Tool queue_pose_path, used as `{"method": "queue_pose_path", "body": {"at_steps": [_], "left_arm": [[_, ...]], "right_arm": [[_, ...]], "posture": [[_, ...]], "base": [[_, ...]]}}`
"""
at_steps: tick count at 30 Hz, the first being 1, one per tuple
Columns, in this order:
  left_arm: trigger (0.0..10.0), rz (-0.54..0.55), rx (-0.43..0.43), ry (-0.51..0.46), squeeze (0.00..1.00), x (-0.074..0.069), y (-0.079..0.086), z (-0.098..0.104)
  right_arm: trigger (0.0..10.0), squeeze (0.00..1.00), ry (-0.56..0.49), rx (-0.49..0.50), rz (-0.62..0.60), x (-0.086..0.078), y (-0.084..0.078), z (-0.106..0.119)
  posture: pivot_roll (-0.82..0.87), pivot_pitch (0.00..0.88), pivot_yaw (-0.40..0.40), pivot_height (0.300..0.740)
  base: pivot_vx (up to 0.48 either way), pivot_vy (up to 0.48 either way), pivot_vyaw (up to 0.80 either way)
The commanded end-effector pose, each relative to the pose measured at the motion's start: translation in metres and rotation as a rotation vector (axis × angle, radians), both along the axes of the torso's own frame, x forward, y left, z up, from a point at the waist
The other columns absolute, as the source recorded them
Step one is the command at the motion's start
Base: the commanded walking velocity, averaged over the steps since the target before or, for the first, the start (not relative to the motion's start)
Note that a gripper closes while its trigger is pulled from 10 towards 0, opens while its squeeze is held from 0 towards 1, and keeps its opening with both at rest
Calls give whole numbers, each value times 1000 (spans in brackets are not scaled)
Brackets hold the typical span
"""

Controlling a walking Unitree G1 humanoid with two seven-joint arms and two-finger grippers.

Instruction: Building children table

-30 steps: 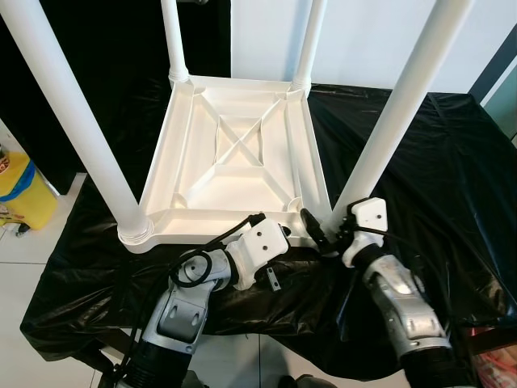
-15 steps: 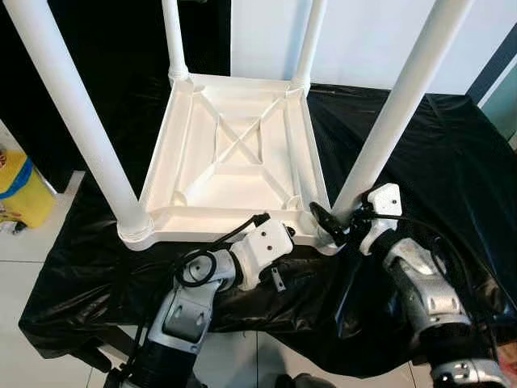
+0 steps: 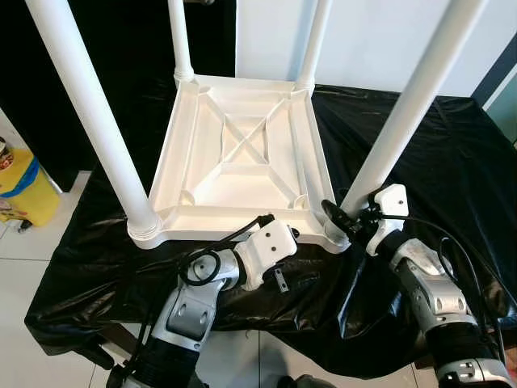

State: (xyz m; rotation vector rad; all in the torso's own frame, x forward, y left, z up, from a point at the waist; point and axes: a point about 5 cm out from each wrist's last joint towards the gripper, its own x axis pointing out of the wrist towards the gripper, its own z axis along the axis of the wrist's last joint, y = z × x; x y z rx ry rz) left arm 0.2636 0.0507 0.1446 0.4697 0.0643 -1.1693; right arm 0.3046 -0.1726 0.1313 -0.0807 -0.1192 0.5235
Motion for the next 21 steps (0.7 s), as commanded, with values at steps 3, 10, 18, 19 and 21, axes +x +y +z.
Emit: {"method": "queue_pose_path", "body": {"at_steps": [3, 10, 18, 19, 21], "left_arm": [[10000, 115, -28, -66, 0, 7, -3, 2], [10000, 103, -25, -68, 0, 8, -5, 2], [10000, 100, -25, -72, 0, 9, -3, 2], [10000, 100, -25, -72, 0, 9, -3, 2], [10000, 104, -22, -74, 0, 10, -1, 2]], "right_arm": [[10000, 0, 27, 6, -46, -6, -1, -8], [10000, 0, 19, 42, -107, -9, 7, -10], [10000, 0, 24, 70, -210, -14, 11, -13], [10000, 0, 24, 70, -210, -14, 11, -13], [10000, 0, 30, 79, -248, -16, 13, -14]], "posture": [[44, 27, -86, 740], [35, 22, -84, 740], [35, 19, -83, 740], [35, 19, -83, 740], [36, 20, -81, 740]], "base": [[0, 0, 0], [0, 0, 0], [0, 0, 0], [0, 0, 0], [0, 0, 0]]}}
